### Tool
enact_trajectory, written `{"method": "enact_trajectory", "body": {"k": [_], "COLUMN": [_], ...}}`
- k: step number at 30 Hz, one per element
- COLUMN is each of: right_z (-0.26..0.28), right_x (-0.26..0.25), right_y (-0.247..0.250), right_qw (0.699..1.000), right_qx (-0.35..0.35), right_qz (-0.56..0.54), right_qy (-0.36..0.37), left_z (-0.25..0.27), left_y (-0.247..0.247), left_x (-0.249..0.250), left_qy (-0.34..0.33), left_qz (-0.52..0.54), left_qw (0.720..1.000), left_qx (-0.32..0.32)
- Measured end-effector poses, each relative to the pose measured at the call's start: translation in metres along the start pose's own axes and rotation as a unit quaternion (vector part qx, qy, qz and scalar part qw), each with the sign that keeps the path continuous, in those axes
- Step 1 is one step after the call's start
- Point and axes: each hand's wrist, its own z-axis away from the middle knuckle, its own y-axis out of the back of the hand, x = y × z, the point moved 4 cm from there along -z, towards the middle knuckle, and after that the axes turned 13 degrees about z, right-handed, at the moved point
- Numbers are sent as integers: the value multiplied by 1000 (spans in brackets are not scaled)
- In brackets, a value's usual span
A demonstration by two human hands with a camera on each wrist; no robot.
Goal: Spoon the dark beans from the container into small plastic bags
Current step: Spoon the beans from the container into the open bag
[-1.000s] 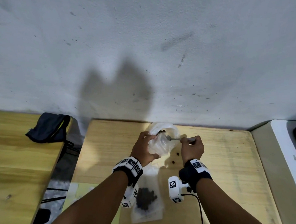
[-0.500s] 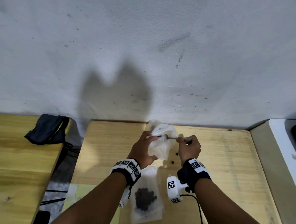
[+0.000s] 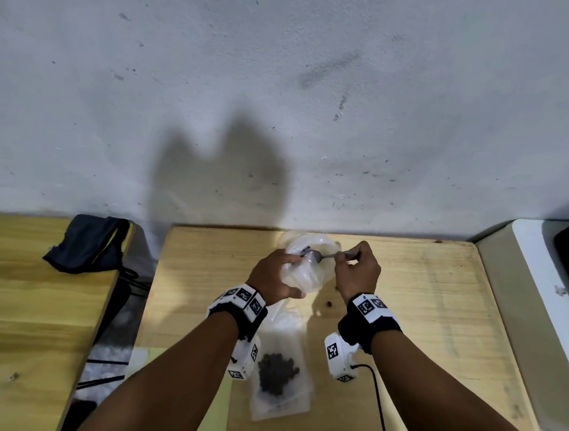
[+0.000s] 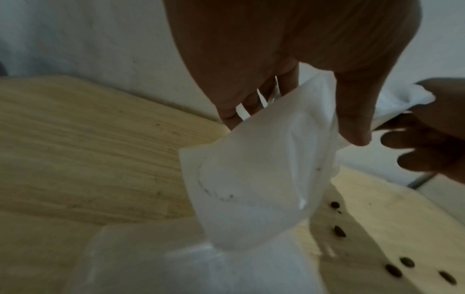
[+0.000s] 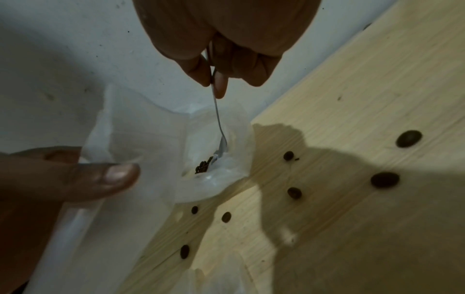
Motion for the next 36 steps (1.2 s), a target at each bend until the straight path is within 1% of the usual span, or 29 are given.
{"method": "enact_trajectory", "body": {"k": [4,7,12,15,17,18,22,24,31,36], "right_z": [-4,-4,-1,0,-1,-1,0,-1,3,6], "right_x": [3,3,18,28,31,30,19,15,19,26], "right_y": [6,8,1,-1,-1,-1,0,0,-12,-20], "right_qw": [1000,1000,997,991,989,990,996,997,998,998], "right_qx": [19,19,0,10,20,24,31,32,16,-31], "right_qz": [16,16,-28,-46,-62,-67,-65,-58,-52,-46], "right_qy": [10,10,-72,-123,-132,-125,-56,-37,-12,-8], "left_z": [2,4,6,7,6,6,4,4,2,-1], "left_y": [10,12,5,0,-2,-2,-4,-3,0,5], "left_x": [-8,-9,-8,-7,-8,-8,-13,-16,-19,-21], "left_qy": [6,-9,-37,-43,-38,-33,-12,-1,48,42], "left_qz": [74,86,84,85,97,103,121,127,153,130], "left_qw": [996,994,994,994,993,992,991,991,987,990], "left_qx": [53,66,64,61,61,61,52,52,31,31]}}
